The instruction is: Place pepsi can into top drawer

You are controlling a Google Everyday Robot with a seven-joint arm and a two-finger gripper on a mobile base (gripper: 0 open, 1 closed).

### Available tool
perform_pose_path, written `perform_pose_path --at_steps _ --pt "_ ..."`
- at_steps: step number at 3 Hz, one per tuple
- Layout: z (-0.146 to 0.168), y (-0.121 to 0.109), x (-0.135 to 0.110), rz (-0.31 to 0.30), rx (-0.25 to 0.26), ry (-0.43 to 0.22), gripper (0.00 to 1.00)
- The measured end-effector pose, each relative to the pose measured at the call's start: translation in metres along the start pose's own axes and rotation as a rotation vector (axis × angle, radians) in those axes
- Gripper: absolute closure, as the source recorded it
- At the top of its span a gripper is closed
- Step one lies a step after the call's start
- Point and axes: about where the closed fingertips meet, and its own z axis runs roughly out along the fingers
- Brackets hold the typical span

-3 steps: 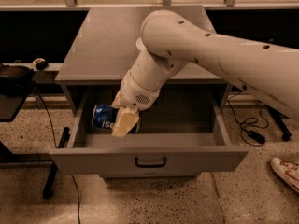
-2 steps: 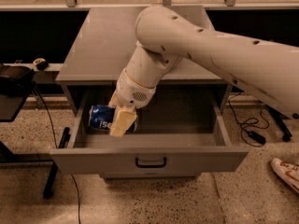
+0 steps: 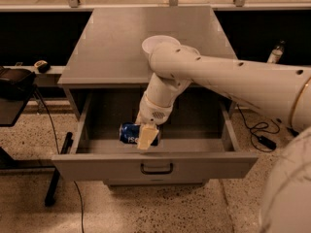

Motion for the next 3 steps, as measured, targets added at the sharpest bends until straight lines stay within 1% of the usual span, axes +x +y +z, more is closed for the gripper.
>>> perform_pose_path --at_steps 1,2,3 --pt "0.025 -0.028 0.040 0.079 0.072 0.038 1.00" --pt "0.020 -0.049 0.052 0.113 0.136 0.039 1.00" --pt "0.020 -0.050 0.052 0.113 0.138 0.039 0.82"
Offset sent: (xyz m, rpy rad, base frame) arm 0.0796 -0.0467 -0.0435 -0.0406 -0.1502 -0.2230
